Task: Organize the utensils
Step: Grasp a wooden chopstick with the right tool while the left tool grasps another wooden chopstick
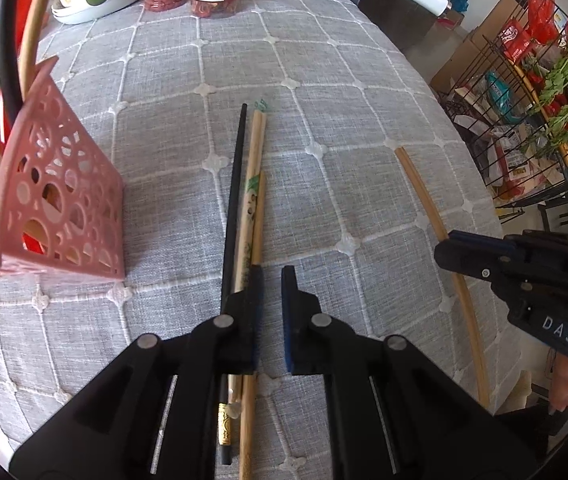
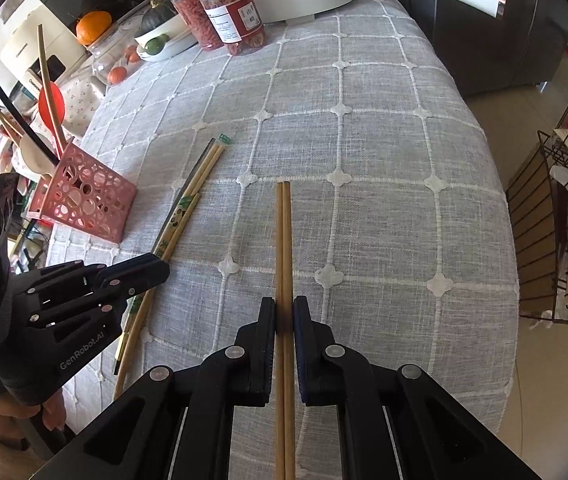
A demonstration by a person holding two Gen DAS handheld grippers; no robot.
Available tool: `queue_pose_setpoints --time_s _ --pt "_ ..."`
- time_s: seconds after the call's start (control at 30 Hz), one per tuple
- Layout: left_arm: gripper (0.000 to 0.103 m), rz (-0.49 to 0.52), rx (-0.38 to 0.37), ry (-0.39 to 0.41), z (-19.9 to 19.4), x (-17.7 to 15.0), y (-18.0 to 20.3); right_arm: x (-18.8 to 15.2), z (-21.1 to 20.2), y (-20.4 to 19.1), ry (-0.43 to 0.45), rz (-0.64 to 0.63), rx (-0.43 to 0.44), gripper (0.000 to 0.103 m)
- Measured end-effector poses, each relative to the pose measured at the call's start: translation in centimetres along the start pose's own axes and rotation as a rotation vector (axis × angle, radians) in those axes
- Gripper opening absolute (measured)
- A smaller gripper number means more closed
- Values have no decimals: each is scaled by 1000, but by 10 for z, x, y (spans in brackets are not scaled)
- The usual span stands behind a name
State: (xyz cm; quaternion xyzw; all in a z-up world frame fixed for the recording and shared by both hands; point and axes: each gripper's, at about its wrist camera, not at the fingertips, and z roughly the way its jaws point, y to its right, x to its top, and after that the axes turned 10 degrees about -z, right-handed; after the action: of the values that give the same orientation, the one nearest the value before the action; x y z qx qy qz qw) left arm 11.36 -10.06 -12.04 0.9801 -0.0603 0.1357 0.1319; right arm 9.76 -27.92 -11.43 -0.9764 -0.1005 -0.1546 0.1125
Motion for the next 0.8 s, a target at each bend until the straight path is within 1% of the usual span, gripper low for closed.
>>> queue_pose_setpoints --time_s 0.1,0.23,0.3,0.47,0.57,0.7,0.8 --pt "8 2 6 -5 2 0 1 0 1 0 -2 0 0 9" --pt "8 6 37 -1 4 1 1 0 1 1 -4 4 -1 9" --pt "8 -1 26 3 1 1 2 -1 1 1 -4 3 1 9" --pt "8 14 53 -9 6 0 4 0 0 2 -2 9 4 9" --pt "8 11 52 -17 12 1 4 0 1 1 -3 9 9 9" --pt "8 8 53 -1 14 4 4 -1 2 1 -7 12 14 9" --pt "8 28 61 12 15 5 7 0 3 0 -6 9 10 9"
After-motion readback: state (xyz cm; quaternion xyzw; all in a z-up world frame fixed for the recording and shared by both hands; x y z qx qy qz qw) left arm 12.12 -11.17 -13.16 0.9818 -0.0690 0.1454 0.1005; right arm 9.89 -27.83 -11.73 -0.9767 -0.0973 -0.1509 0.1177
